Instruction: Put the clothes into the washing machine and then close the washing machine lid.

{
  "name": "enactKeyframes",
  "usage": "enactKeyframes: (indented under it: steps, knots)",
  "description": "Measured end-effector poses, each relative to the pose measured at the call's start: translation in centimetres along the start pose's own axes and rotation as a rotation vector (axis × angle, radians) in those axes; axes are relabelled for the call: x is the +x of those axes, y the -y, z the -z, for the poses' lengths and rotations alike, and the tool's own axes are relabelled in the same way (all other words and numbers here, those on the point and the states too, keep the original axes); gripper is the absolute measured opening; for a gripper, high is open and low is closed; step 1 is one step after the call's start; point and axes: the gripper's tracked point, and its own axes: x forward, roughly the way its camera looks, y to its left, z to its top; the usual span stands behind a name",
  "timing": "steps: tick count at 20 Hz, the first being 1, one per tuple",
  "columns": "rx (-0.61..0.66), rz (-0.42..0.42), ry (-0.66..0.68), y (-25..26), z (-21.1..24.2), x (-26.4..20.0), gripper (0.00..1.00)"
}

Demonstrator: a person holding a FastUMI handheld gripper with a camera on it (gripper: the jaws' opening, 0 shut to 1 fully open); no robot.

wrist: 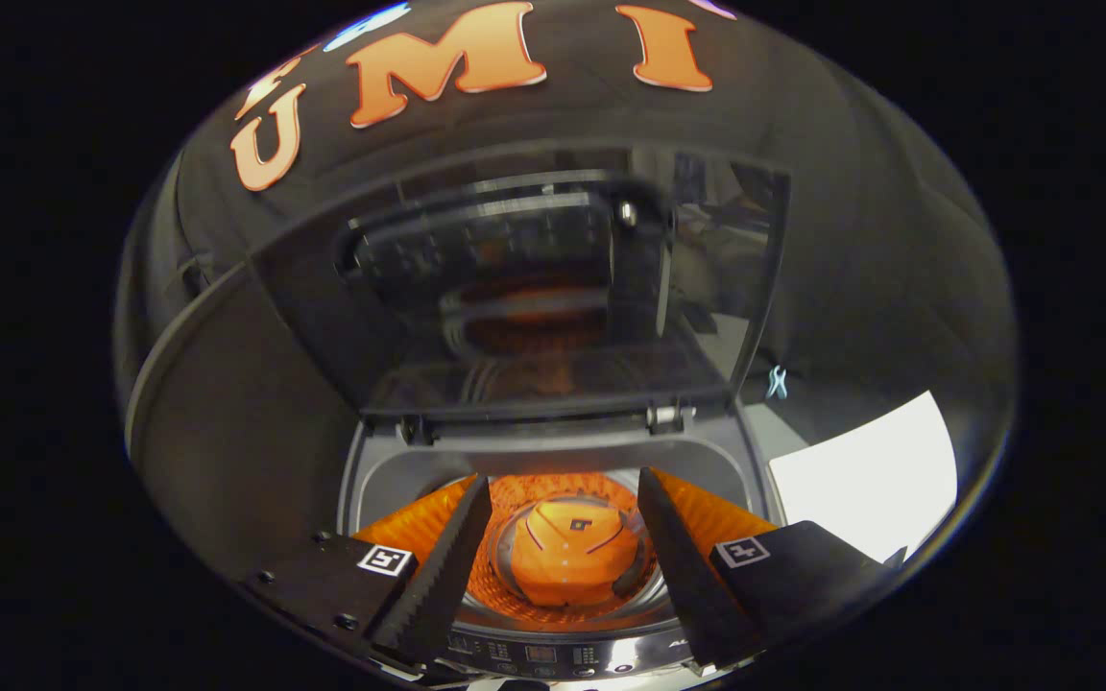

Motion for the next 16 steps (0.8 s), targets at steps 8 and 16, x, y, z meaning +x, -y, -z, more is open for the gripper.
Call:
enactKeyframes:
  steps: [8,16]
  knots:
    - [-0.026,-0.075,0.218,-3.4,-11.7,-4.9,0.98]
    - [-0.051,-0.089,0.330,-5.0,-19.9,-2.1,0.98]
